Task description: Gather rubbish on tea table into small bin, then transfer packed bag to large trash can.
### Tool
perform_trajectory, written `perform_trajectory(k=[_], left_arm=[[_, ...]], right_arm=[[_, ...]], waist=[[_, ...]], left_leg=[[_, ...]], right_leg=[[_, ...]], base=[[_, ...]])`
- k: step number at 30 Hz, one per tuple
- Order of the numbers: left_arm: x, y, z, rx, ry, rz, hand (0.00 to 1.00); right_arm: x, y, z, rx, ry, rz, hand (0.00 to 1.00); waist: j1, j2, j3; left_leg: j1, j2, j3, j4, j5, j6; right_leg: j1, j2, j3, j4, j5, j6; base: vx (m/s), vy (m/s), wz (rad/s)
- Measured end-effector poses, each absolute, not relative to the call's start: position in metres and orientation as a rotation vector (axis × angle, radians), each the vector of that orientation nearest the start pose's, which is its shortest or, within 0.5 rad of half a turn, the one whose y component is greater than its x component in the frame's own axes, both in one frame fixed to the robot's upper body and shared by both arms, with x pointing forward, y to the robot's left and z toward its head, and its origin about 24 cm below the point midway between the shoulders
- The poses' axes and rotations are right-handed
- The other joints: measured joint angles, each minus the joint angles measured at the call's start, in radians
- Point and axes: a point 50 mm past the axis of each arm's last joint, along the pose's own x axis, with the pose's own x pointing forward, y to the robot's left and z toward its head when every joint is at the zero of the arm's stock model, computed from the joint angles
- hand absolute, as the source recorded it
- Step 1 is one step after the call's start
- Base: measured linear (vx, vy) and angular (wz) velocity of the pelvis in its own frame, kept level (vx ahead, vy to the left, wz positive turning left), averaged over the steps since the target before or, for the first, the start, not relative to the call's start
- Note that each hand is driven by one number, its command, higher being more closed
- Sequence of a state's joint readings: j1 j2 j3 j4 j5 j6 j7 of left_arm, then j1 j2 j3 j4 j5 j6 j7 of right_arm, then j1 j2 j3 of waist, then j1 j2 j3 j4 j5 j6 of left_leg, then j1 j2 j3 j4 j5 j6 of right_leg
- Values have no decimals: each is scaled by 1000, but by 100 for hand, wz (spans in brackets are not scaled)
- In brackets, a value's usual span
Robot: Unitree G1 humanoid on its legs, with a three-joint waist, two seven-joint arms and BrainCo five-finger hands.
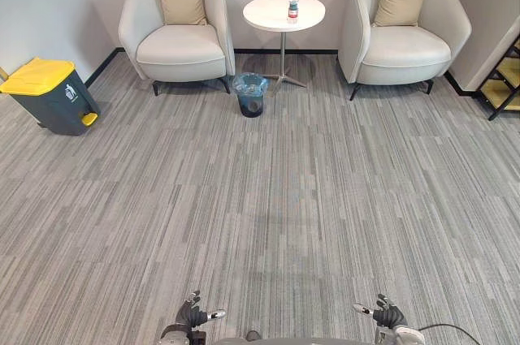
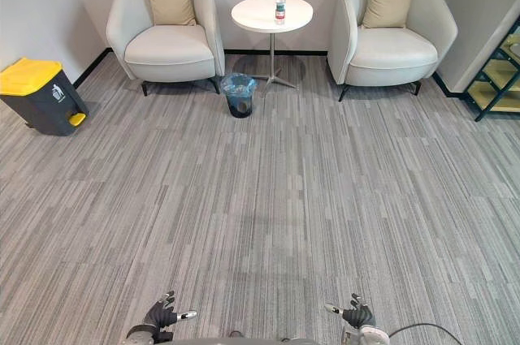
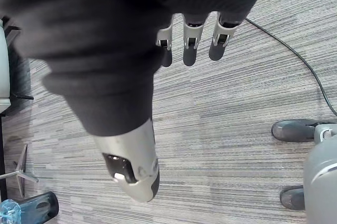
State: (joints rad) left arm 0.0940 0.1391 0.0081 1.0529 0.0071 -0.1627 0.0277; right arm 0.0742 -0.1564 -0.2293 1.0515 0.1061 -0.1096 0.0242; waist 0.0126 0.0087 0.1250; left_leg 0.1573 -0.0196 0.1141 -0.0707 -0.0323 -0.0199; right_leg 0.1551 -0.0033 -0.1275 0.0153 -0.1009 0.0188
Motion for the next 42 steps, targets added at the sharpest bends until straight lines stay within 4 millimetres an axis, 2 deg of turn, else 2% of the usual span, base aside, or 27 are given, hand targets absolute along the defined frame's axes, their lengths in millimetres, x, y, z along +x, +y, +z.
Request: perform_trajectory(k=[20, 29, 32, 36, 38, 39, 40, 41, 42], left_arm=[[100, 206, -154, 146, 983, 123, 0], [101, 204, -154, 141, 981, 121, 0], [101, 203, -155, 138, 980, 120, 0], [101, 202, -155, 139, 979, 117, 0], [102, 202, -154, 138, 977, 116, 0], [103, 202, -154, 140, 975, 113, 0], [104, 201, -154, 145, 972, 105, 0], [104, 201, -154, 145, 973, 103, 0], [106, 199, -154, 159, 971, 85, 0]], right_arm=[[101, -231, -151, 83, 979, -339, 0], [101, -227, -152, 90, 982, -347, 0], [101, -225, -153, 93, 982, -345, 0], [103, -225, -152, 91, 978, -346, 0], [107, -225, -151, 91, 967, -343, 0], [110, -225, -150, 90, 960, -341, 0], [110, -225, -150, 90, 959, -341, 0], [110, -225, -150, 90, 960, -340, 0], [111, -224, -150, 89, 959, -335, 0]], waist=[[0, 2, -2], [-1, 4, -6], [1, 5, -7], [2, 8, -10], [1, 13, -9], [1, 15, -7], [1, 17, -4], [1, 18, -3], [-1, 23, 6]], left_leg=[[-2, 1, 4, -8, 0, 0], [1, 1, 41, -19, -4, -6], [-1, 3, 70, -14, -13, -17], [-35, 11, 113, 43, -60, 4], [-69, 20, 138, 99, -99, 17], [-89, 21, 144, 136, -125, 21], [-93, 20, 156, 158, -144, 23], [-90, 19, 161, 165, -152, 22], [-79, 16, 164, 178, -168, 31]], right_leg=[[4, 2, 0, -22, 6, 1], [-4, 3, 27, -32, 7, 2], [-12, 4, 47, -35, 7, 2], [-35, 6, 76, -24, 2, 7], [-83, 5, 88, 48, -34, 27], [-130, -2, 97, 139, -77, 38], [-179, -12, 93, 242, -114, 69], [-201, -18, 85, 299, -128, 87], [-262, -39, 43, 463, -141, 106]], base=[[-3, -5, 0], [-6, -23, -9], [-11, -26, -17], [25, -24, -26], [48, -9, -32], [74, 11, -33], [81, 24, -30], [64, 61, -22], [61, 61, -8]])
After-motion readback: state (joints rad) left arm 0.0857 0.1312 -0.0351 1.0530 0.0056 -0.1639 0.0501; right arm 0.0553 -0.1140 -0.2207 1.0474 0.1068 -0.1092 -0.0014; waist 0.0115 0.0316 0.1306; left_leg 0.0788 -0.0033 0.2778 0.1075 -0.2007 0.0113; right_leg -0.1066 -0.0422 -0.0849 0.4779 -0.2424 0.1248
